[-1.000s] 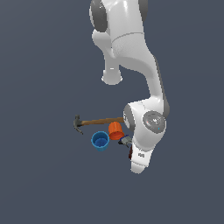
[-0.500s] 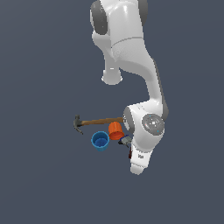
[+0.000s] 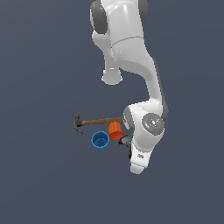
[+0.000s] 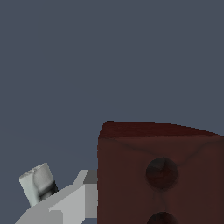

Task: Pick up a designated object from a clutter of objects.

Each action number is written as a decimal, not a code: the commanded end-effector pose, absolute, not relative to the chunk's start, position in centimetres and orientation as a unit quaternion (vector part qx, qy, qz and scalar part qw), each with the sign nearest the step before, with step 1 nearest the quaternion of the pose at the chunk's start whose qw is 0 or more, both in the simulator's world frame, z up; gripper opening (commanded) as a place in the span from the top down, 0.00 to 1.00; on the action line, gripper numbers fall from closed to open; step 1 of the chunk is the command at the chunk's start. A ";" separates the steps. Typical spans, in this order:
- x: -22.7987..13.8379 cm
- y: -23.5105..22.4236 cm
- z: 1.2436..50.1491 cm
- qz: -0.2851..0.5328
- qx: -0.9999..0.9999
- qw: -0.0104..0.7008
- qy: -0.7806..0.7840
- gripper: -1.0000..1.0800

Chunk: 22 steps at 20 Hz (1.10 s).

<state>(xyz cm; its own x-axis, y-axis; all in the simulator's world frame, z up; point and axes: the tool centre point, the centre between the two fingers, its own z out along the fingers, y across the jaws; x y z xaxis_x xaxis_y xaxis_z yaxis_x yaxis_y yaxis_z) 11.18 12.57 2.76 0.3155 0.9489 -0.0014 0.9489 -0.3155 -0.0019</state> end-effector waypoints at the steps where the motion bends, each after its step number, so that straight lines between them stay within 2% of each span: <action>1: 11.1 12.5 3.2 0.000 -0.811 0.000 -0.585 1.00; 11: 9.0 12.1 7.0 0.001 -0.811 -0.001 -0.585 1.00; 22: 4.5 11.3 15.2 0.002 -0.811 -0.002 -0.585 1.00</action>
<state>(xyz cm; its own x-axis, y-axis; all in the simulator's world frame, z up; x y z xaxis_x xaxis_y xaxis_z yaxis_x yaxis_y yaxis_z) 5.12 11.41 13.90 0.3150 0.9491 -0.0053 0.9491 -0.3150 -0.0006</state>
